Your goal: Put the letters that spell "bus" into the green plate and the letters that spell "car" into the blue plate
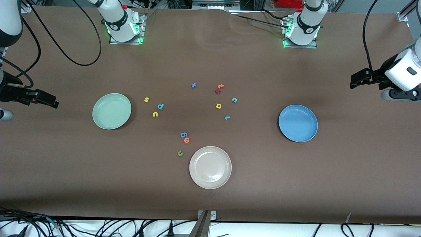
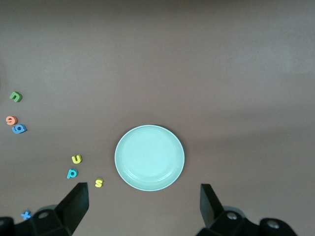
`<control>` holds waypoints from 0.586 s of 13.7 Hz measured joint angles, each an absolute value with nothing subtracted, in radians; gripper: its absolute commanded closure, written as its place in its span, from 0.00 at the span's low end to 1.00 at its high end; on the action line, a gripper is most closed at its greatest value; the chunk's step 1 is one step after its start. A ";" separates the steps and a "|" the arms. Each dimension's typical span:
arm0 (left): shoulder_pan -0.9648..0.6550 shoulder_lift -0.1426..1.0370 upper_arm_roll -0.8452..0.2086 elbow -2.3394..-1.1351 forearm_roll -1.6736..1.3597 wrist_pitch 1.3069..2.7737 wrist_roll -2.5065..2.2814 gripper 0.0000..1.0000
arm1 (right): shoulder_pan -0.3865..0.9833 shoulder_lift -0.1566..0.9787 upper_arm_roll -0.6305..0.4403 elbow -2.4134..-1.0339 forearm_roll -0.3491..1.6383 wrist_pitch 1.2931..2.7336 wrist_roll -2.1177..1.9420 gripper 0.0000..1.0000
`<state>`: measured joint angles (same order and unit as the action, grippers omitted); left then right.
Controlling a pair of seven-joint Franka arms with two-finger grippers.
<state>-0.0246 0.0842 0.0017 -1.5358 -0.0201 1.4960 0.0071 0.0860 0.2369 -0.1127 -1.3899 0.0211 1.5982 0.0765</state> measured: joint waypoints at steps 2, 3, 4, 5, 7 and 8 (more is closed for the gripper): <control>-0.024 0.084 0.002 -1.532 -0.056 1.496 0.007 0.00 | 0.086 0.237 -0.113 -1.390 0.021 1.598 0.077 0.00; -0.024 0.084 0.002 -1.532 -0.061 1.496 0.007 0.00 | 0.086 0.236 -0.113 -1.390 0.021 1.598 0.077 0.00; -0.024 0.084 0.002 -1.532 -0.061 1.497 0.007 0.00 | 0.085 0.235 -0.115 -1.390 0.021 1.598 0.077 0.00; -0.024 0.084 0.002 -1.530 -0.061 1.498 0.007 0.00 | 0.084 0.234 -0.117 -1.390 0.021 1.598 0.077 0.00; -0.024 0.084 0.002 -1.515 -0.061 1.500 0.007 0.00 | 0.083 0.234 -0.119 -1.390 0.021 1.597 0.076 0.00; -0.024 0.083 0.002 -1.509 -0.061 1.500 0.007 0.00 | 0.083 0.234 -0.120 -1.390 0.021 1.597 0.076 0.00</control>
<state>-0.0243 0.0834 0.0020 -1.5093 -0.0610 1.4996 0.0072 0.0827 0.2340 -0.1203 -1.3896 0.0212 1.5966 0.0758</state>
